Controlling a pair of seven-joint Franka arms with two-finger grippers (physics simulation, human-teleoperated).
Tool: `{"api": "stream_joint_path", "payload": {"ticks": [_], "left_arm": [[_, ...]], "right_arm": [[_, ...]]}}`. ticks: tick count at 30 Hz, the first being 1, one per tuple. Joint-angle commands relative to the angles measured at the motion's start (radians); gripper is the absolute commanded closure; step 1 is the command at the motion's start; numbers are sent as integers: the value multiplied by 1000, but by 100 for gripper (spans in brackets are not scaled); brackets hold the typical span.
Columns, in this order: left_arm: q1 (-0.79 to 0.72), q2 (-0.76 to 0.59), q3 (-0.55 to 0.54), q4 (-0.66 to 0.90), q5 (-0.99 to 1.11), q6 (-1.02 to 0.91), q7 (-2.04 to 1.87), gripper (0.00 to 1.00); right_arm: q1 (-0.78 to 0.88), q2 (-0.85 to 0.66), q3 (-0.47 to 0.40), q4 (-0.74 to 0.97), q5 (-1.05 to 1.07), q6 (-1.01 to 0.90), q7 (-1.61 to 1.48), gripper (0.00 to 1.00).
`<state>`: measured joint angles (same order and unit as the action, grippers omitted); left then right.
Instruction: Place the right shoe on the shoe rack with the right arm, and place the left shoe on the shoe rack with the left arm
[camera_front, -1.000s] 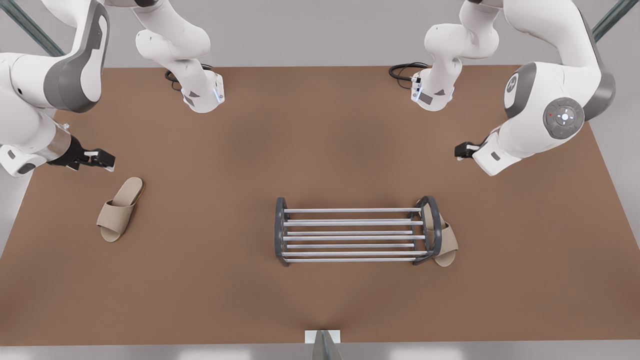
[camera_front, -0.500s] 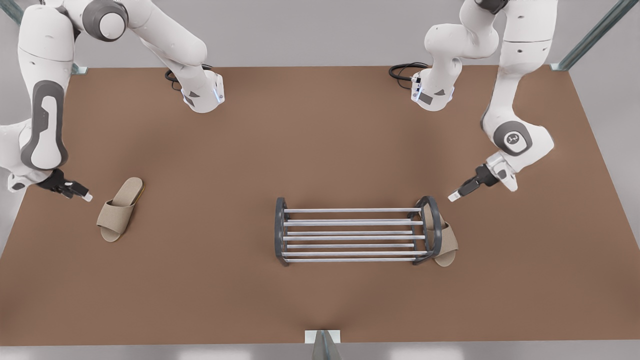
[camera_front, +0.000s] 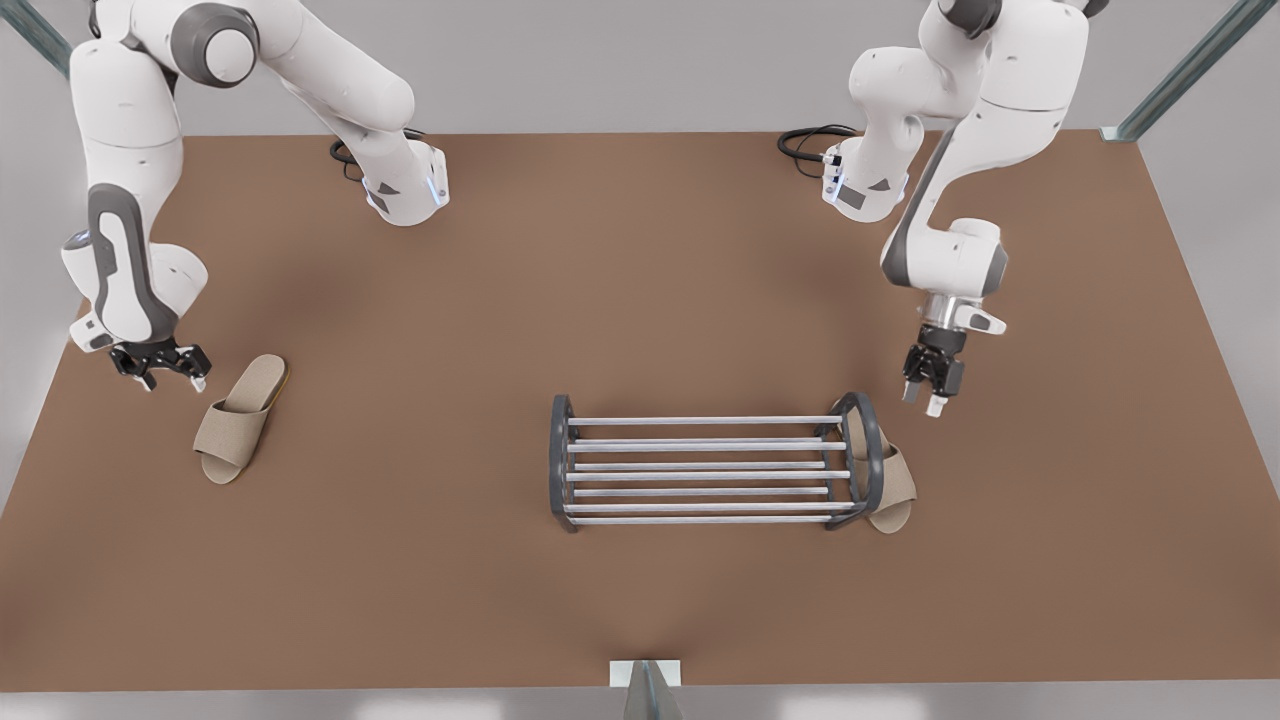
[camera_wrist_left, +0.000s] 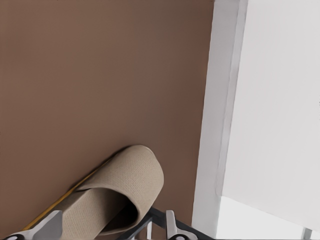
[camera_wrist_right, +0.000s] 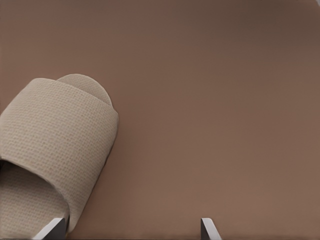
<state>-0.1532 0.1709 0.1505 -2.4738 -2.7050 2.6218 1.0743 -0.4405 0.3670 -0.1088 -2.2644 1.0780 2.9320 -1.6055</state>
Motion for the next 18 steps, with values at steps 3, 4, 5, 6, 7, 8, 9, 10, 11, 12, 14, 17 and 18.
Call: {"api": "stream_joint_path", "payload": {"ticks": [3,4,5,6,7,8,9,10,11,12,14,17,18], "left_arm": [[-37,19,-31,26,-130,24,-249,0],[-46,27,-32,27,-134,23,-249,0],[-49,44,-34,42,-133,15,-249,0],[-48,76,-42,72,-133,-3,-249,0],[-46,93,-42,84,-133,-19,-247,0],[-42,101,-43,88,-130,-19,-246,0],[-42,104,-43,90,-131,-19,-247,0],[-42,107,-43,90,-133,-19,-247,0],[-42,128,-43,110,-133,-22,-247,0],[-42,134,-48,122,-133,-22,-247,0],[-42,142,-51,128,-134,-36,-249,0],[-40,185,-51,185,-133,-58,-247,0],[-40,196,-51,185,-133,-74,-247,0]], "right_arm": [[29,6,3,-3,131,73,-732,0],[31,20,3,5,132,73,-732,0],[37,27,3,11,134,73,-732,0],[55,36,3,17,169,73,-732,0],[59,43,3,20,172,73,-732,0],[59,49,3,25,174,75,-732,0],[59,58,3,29,175,75,-732,0],[60,59,3,32,175,75,-732,0],[60,62,3,35,178,73,-732,0],[69,70,3,42,198,73,-732,0],[74,76,3,49,211,73,-732,0],[94,78,3,49,241,73,-734,0],[94,87,3,52,250,73,-734,0]]}}
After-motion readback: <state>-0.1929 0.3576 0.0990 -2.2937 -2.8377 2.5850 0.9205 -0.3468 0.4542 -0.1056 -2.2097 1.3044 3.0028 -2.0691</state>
